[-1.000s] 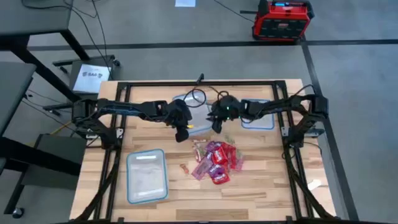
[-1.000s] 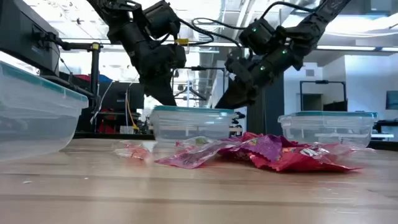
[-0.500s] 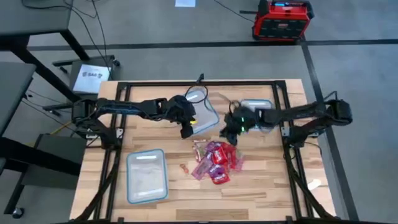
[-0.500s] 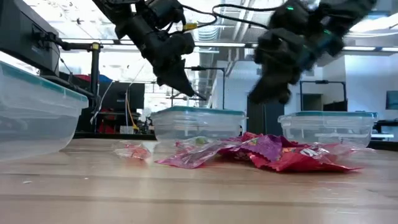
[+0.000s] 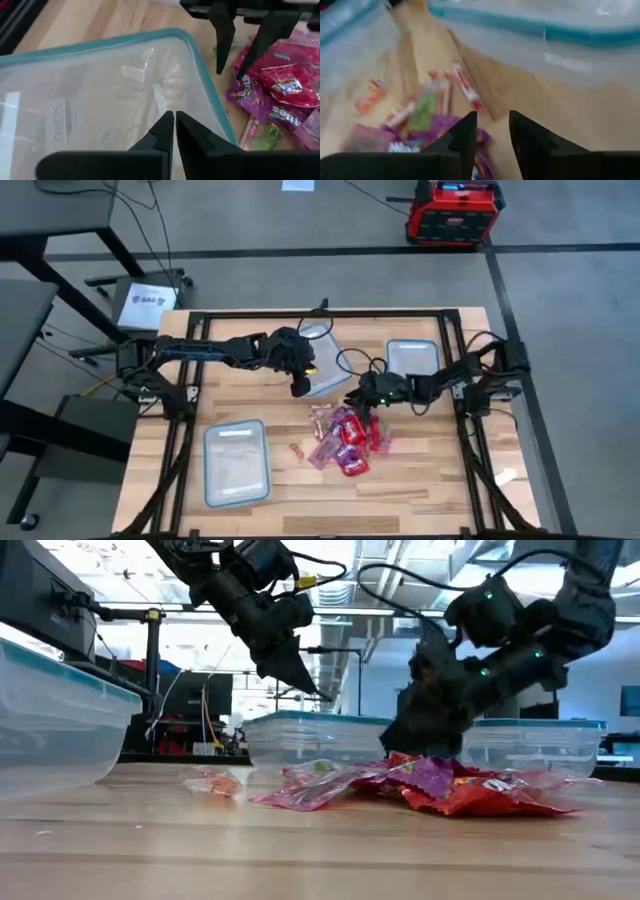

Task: Sort candy
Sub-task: Open the top left transparent bin

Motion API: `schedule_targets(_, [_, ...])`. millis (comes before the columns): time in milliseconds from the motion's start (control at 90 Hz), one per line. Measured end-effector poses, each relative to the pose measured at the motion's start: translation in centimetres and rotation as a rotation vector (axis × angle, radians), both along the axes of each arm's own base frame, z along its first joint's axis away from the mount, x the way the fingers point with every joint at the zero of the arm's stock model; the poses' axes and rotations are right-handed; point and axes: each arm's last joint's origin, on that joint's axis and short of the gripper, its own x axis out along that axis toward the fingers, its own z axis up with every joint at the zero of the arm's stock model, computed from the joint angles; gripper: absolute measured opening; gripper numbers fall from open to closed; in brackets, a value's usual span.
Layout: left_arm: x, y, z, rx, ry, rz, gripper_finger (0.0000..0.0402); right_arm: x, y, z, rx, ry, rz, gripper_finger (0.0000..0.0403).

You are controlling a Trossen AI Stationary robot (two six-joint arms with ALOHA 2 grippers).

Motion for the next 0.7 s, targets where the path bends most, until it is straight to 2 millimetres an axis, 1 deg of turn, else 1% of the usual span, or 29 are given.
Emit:
schedule_targets(100, [0.0,0.0,0.0,0.003,0.001,-0.002,0.0007,0.1,-0.4,-0.6,0.052,-0.020,0.018,0.0103])
schedule_targets(278, [0.0,0.1,0.0,-0.011,0.001,-0.024,0.0007,0.2,-1.1,-1.7,0.117,-0.004,0.039,0.0104])
schedule_targets(356, [0.0,0.1,-0.1,-0.017,0.000,-0.028,0.0007,0.3,-1.3,-1.5,0.146,-0.035,0.058,0.0113])
schedule_targets(478, [0.0,0.0,0.0,-0.024,-0.002,-0.037,0.0007,0.4,-1.4,-1.4,0.152,-0.052,0.058,0.0153])
schedule_targets(611, [0.0,0.0,0.0,-0.027,-0.003,-0.039,0.0007,0.4,-1.3,-1.5,0.088,-0.046,0.024,0.0213])
schedule_targets(700, [0.0,0.0,0.0,-0.029,-0.003,-0.037,0.0007,0.3,-1.2,-1.8,0.043,-0.008,0.035,0.0241])
